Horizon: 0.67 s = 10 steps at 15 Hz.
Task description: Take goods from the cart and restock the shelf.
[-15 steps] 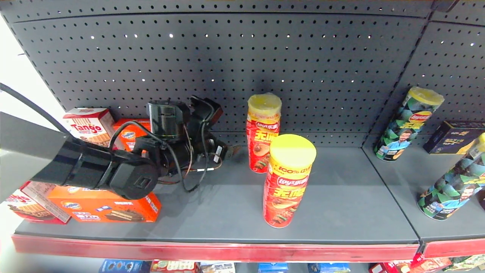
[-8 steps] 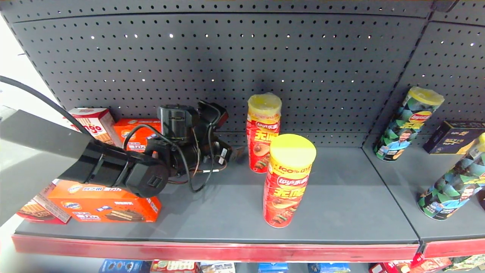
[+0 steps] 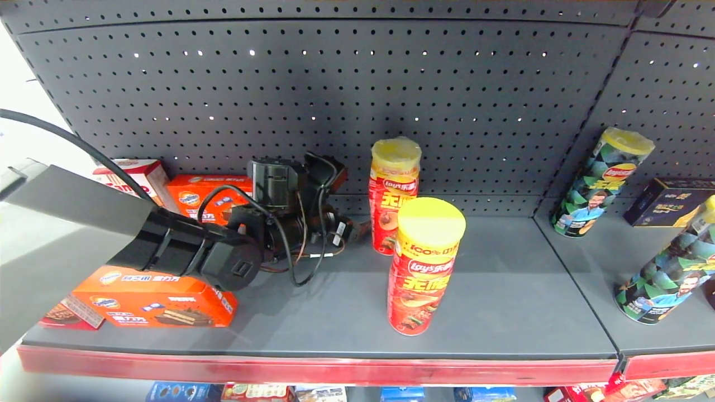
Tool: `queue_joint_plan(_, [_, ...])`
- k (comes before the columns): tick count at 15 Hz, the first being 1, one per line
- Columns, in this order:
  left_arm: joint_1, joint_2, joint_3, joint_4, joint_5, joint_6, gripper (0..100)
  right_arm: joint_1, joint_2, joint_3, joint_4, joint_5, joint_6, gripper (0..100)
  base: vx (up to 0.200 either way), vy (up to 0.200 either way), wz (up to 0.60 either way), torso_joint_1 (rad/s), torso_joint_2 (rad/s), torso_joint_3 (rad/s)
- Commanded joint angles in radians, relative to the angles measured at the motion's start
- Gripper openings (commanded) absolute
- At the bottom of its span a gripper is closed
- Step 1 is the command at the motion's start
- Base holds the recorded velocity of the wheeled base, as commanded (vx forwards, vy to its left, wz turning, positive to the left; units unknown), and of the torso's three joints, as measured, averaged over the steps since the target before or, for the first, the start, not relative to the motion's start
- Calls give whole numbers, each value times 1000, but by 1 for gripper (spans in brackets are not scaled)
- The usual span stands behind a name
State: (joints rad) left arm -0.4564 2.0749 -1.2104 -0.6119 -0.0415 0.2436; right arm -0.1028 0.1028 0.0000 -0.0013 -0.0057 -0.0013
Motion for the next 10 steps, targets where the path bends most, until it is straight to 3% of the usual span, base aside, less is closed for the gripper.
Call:
queue_joint_plan(1, [-10, 4, -3, 0, 0, 0, 100, 0, 0, 0, 0, 0, 0, 100, 0, 0, 0, 0, 0, 0])
queue_joint_plan(10, [-25, 10, -11, -3, 8, -1, 100, 0, 2, 0, 0, 0, 0, 100, 0, 0, 0, 0, 0, 0])
